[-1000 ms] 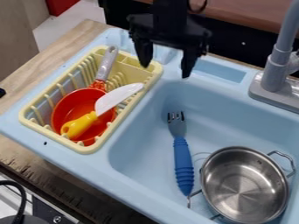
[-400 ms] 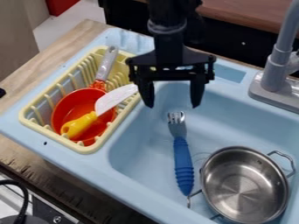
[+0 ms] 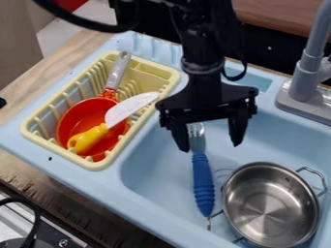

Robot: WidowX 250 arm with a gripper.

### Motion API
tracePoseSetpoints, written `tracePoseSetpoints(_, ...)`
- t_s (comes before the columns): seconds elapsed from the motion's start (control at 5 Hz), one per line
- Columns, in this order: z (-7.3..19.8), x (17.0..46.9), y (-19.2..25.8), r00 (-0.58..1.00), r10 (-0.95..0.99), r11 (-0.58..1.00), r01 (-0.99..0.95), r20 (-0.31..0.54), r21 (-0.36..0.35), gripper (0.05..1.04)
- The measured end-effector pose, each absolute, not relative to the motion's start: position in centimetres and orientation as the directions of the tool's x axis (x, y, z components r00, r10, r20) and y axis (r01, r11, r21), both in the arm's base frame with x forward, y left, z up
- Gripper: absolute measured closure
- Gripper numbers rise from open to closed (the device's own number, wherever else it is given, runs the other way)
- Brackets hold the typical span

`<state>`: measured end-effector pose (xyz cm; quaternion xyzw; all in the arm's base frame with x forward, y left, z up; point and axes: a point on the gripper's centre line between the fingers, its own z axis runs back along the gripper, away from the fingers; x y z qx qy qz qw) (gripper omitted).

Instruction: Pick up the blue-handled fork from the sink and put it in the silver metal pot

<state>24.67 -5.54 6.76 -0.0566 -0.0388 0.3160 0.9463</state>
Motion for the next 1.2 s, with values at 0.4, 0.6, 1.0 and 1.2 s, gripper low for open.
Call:
tracePoseSetpoints(0.4,4.8,25.0,-4.9,0.751,0.656,0.755,-0.653,0.078,-0.064,0.083)
tracePoseSetpoints(0.6,3.5,24.7,-4.7,0.757,0.649,0.76,-0.649,0.072,-0.034,0.083)
tracePoseSetpoints(1.0,1.5,24.4,-5.5,0.769,0.636,0.772,-0.63,0.069,-0.086,0.083)
tracePoseSetpoints(1.2,1.3,24.7,-5.4,0.771,0.631,0.776,-0.625,0.084,-0.084,0.082)
